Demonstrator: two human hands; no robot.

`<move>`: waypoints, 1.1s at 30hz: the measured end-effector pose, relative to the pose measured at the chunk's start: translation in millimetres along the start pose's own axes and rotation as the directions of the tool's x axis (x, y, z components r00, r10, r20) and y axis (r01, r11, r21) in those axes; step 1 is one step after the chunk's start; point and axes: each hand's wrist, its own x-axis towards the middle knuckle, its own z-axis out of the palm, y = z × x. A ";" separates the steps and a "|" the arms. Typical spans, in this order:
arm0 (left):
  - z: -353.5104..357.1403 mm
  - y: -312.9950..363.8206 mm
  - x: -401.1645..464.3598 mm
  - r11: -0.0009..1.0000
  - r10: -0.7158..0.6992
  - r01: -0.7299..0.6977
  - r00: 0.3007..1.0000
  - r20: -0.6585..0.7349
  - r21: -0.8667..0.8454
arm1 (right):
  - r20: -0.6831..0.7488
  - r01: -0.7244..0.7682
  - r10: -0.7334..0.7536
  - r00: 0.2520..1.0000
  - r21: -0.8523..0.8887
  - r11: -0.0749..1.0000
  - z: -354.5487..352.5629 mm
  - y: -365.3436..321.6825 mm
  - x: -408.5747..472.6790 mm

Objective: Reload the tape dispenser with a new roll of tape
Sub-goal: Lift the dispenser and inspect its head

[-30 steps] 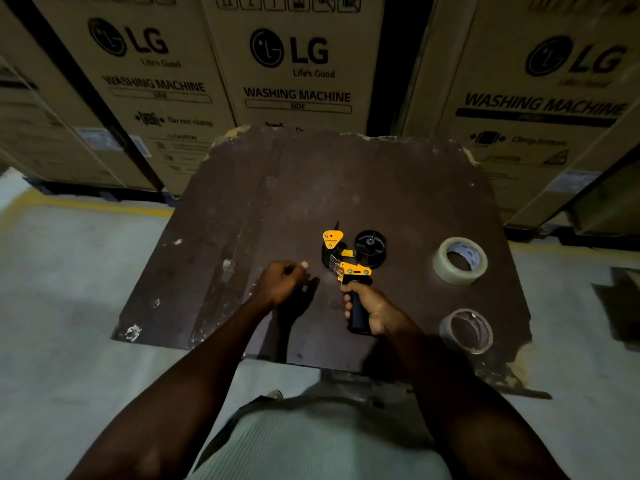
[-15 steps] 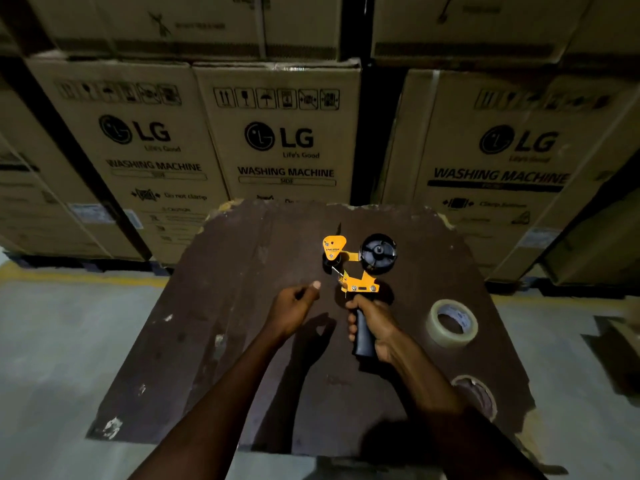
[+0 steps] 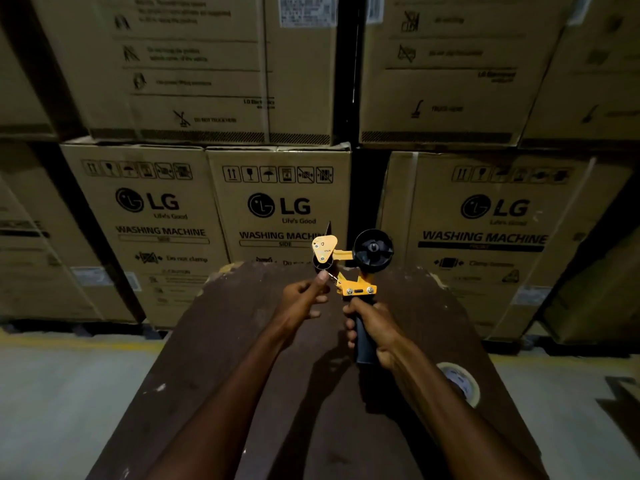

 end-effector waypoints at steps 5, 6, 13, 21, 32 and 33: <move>0.5 25.8 3.6 0.996 0.072 -0.071 0.997 0.016 -0.061 | 0.021 0.073 -0.072 0.997 -0.026 0.997 3.3 -24.2 -1.0; 0.6 29.5 4.1 0.995 0.086 -0.084 0.996 0.027 -0.056 | 0.031 0.079 -0.078 0.996 -0.037 0.996 3.2 -27.8 -0.9; -1.3 49.2 7.4 0.985 0.127 -0.115 0.988 0.088 -0.132 | 0.066 0.109 -0.105 0.992 -0.055 0.993 4.8 -46.0 -5.3; 7.7 59.9 4.5 0.965 0.106 -0.090 0.993 0.053 -0.245 | 0.060 0.101 -0.099 0.993 -0.039 0.994 2.4 -52.7 -4.8; 11.3 67.6 4.4 0.973 0.078 -0.064 0.995 0.054 -0.222 | 0.055 0.097 -0.096 0.994 -0.016 0.995 -1.6 -56.0 -1.7; 10.9 67.9 4.6 0.972 0.077 -0.063 0.996 0.051 -0.226 | 0.057 0.095 -0.094 0.994 -0.016 0.995 -1.5 -56.1 -1.5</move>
